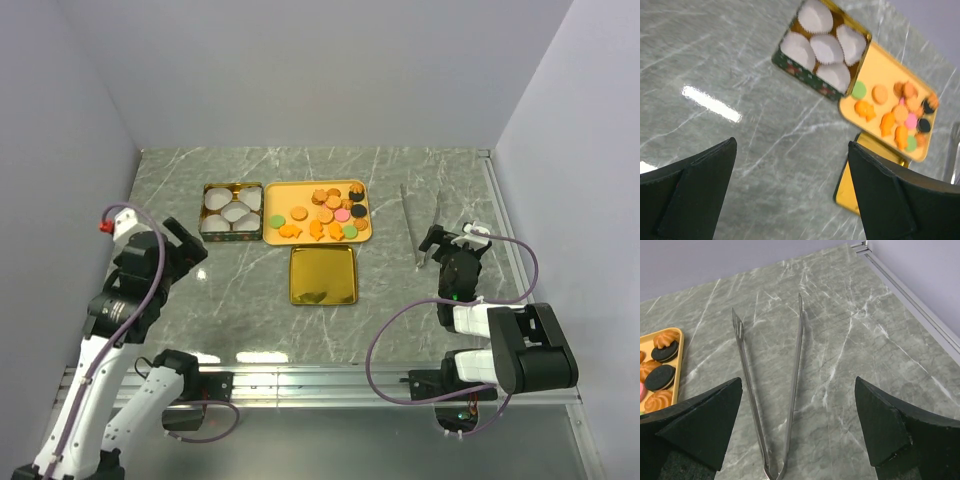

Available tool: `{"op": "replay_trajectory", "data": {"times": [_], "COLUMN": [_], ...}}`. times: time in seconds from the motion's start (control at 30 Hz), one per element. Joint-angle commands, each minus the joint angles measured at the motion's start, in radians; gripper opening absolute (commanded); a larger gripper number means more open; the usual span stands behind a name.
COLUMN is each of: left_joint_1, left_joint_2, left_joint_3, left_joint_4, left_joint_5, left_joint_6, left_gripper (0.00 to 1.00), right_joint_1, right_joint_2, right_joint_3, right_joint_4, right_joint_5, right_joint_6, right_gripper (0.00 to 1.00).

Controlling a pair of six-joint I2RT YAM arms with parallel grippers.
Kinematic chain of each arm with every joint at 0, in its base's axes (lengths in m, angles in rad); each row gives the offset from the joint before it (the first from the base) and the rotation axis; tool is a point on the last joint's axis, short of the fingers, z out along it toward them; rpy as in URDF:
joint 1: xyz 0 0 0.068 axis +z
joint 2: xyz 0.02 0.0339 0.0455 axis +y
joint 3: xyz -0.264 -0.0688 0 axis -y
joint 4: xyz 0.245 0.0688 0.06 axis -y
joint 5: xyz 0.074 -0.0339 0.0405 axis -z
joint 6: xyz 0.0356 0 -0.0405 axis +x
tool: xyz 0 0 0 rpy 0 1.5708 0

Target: Pack the cookies

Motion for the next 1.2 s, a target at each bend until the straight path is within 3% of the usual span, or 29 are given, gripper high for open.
{"op": "replay_trajectory", "data": {"times": [0.0,0.2,0.33,0.47,0.6,0.87,0.93,0.97,1.0,1.17], "left_joint_1": [-0.034,-0.047,-0.048,-0.048,-0.047,-0.047,-0.047,-0.047,-0.047,-0.047], "left_joint_2": [0.044,0.008,0.017,0.061,0.139,0.099,0.09,0.092,0.092,0.073], "left_joint_3": [0.085,0.162,0.169,0.155,0.198,0.106,0.099,0.094,0.091,0.056], "left_joint_4": [0.011,0.066,0.042,0.033,-0.047,-0.027,-0.035,-0.035,-0.039,-0.049], "left_joint_5": [0.044,0.295,0.285,0.413,0.363,0.333,0.32,0.319,0.313,0.291], "left_joint_6": [0.079,0.239,0.154,0.113,0.103,0.051,0.043,0.041,0.038,0.04], "left_gripper": [0.99,0.99,0.99,1.0,0.99,0.99,0.99,0.99,0.99,0.99], "right_joint_1": [0.004,0.004,0.003,0.004,0.003,0.006,0.006,0.006,0.006,0.004], "right_joint_2": [-0.004,-0.006,-0.006,-0.004,-0.004,-0.014,-0.073,-0.093,-0.106,-0.104], "right_joint_3": [0.028,0.028,0.028,0.028,0.028,0.034,0.106,0.153,0.283,0.586], "right_joint_4": [0.05,0.05,0.05,0.05,0.048,0.048,-0.129,-0.233,-0.471,-0.832], "right_joint_5": [0.009,0.006,0.008,0.008,0.006,0.035,0.078,0.17,0.184,0.158], "right_joint_6": [-0.01,-0.01,-0.01,-0.01,-0.01,-0.001,0.016,0.054,0.077,0.095], "right_gripper": [1.0,1.0,1.0,1.0,1.0,1.0,1.0,1.0,1.0,1.0]}}
